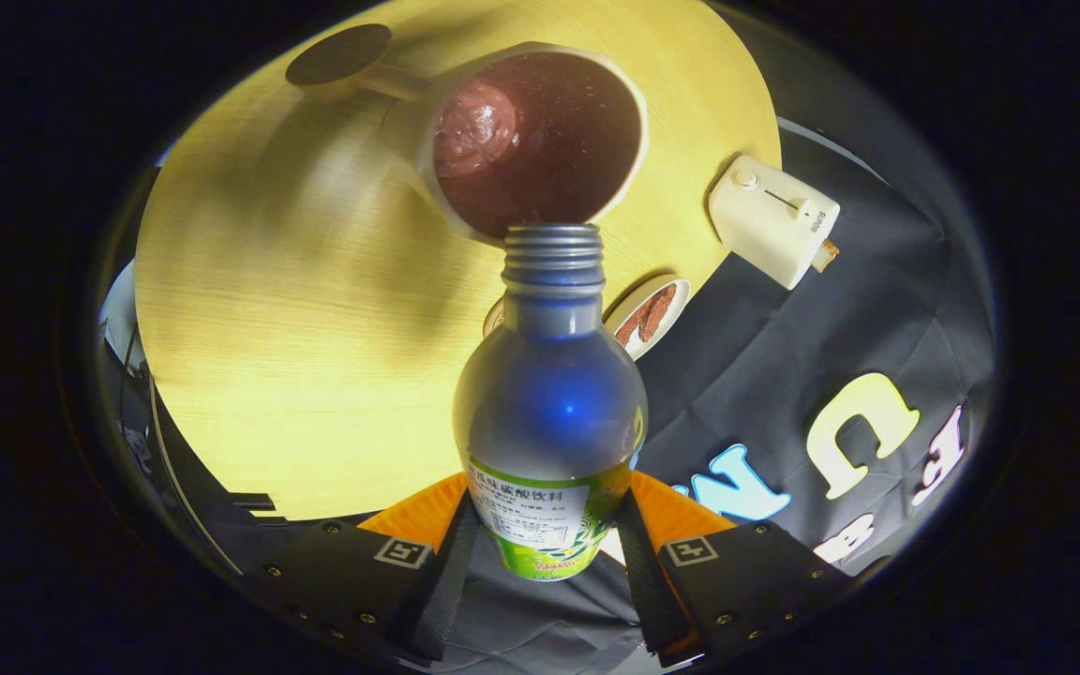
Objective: Take the bottle from table, then pour the juice into the cup, finally place the bottle on the coaster
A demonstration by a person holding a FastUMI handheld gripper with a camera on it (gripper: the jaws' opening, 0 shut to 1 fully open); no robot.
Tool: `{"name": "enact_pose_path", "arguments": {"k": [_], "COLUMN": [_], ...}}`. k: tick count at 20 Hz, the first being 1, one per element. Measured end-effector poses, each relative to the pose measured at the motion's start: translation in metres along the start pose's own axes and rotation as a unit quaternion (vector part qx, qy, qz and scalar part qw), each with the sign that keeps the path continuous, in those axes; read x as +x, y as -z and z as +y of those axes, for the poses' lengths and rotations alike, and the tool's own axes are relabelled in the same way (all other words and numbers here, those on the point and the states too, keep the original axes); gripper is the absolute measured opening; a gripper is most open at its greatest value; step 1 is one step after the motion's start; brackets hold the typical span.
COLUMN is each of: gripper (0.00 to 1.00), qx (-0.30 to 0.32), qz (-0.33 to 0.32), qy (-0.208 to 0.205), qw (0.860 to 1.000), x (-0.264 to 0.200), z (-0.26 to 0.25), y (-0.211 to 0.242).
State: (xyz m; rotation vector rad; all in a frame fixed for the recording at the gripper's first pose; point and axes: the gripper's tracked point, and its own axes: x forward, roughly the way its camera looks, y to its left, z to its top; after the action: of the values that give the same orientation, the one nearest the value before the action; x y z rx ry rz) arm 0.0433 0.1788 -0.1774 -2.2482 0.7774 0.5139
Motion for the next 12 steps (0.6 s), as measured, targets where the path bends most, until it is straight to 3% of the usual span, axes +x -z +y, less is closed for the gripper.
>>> {"name": "enact_pose_path", "arguments": {"k": [7, 12], "gripper": [0.75, 0.75], "qx": [0.079, 0.176], "qz": [-0.037, -0.077], "qy": [-0.032, -0.068], "qw": [0.996, 0.979], "x": [0.007, 0.016], "z": [0.021, 0.047], "y": [-0.008, -0.014]}}
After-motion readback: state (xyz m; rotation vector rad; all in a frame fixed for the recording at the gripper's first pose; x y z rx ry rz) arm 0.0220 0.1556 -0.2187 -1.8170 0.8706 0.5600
